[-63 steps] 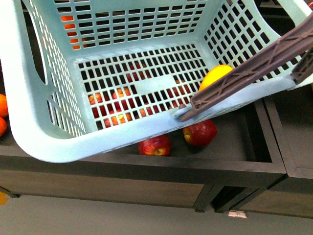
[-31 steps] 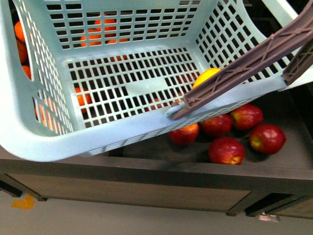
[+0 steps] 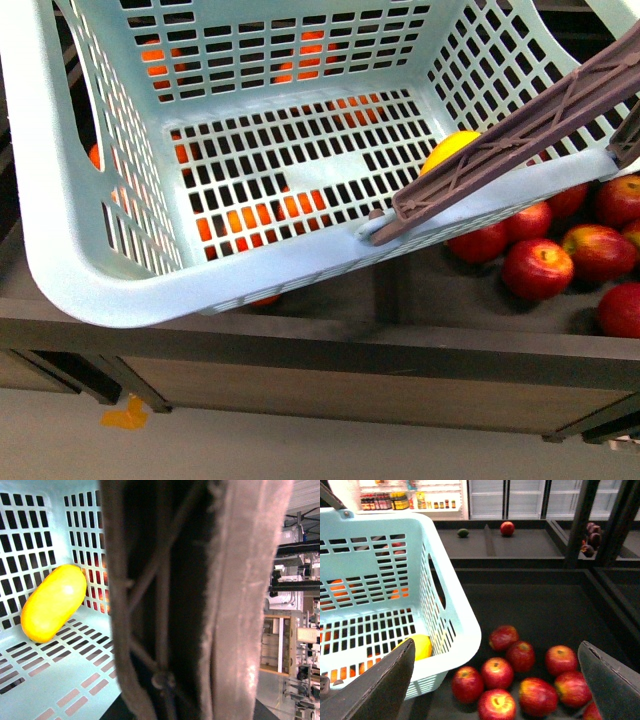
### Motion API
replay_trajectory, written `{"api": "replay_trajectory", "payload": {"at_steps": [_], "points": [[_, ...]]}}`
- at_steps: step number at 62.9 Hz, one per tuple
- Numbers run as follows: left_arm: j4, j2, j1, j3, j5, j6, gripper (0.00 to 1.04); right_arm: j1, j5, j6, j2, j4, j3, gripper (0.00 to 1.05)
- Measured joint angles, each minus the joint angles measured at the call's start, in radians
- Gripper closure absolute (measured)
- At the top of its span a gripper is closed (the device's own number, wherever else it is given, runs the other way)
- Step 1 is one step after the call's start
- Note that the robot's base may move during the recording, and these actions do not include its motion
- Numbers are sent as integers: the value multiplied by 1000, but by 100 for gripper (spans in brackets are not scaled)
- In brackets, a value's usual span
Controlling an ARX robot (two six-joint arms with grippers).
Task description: Pick mango and avocado into basket
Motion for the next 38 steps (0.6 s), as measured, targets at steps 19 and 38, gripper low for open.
{"api": "replay_trajectory", "payload": {"at_steps": [19,38], "points": [[0,0,2,0,-13,1,90,0,1,0,0,0,0,9],[0,0,2,0,-8,0,90,0,0,0,0,0,-1,9]]}}
